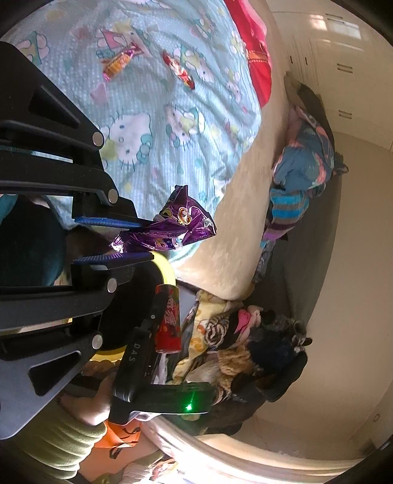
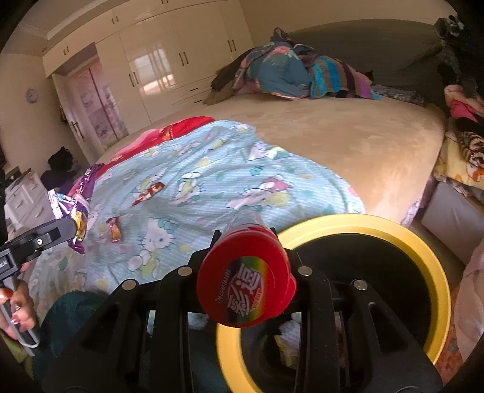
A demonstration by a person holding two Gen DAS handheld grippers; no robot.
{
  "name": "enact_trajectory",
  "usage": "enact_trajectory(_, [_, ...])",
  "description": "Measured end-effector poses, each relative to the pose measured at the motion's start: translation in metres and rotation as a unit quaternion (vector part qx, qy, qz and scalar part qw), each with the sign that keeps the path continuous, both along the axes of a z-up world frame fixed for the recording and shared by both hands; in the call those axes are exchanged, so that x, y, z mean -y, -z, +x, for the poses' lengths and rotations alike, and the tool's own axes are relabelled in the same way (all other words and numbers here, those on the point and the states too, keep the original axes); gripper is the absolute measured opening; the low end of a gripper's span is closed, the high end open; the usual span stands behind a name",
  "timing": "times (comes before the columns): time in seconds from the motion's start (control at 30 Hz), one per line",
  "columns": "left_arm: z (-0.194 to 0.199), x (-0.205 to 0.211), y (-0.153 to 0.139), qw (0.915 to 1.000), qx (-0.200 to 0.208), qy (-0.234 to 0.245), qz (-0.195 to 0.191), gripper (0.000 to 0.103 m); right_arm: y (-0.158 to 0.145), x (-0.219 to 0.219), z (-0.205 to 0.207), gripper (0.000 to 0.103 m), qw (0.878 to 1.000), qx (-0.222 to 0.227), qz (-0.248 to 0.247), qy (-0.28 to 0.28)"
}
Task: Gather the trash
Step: 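Carry the red tube and purple wrapper over the yellow-rimmed bin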
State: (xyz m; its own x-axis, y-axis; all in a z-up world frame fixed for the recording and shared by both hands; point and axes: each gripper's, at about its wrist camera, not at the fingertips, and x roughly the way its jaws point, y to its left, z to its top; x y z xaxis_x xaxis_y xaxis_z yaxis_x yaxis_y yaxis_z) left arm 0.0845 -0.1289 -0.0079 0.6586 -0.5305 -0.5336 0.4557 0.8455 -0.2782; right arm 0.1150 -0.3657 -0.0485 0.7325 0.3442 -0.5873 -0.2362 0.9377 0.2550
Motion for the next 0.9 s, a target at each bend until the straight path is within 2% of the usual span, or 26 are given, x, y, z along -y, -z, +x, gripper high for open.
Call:
enact_trajectory(0.4, [-0.003,0.051,0.004,0.9982,-0.001,0.058,0.018,0.015,0.001,0.041,-0.014,0.023,0.999,-0.002,-0.003,0.033])
enact_trajectory(0.9, [-0.004,0.114,0.020,0.9916,-0.007,0.122,0.041,0.015,0.015,0.080,-0.023,0.023,0.997,-0.015,-0.004,0.070])
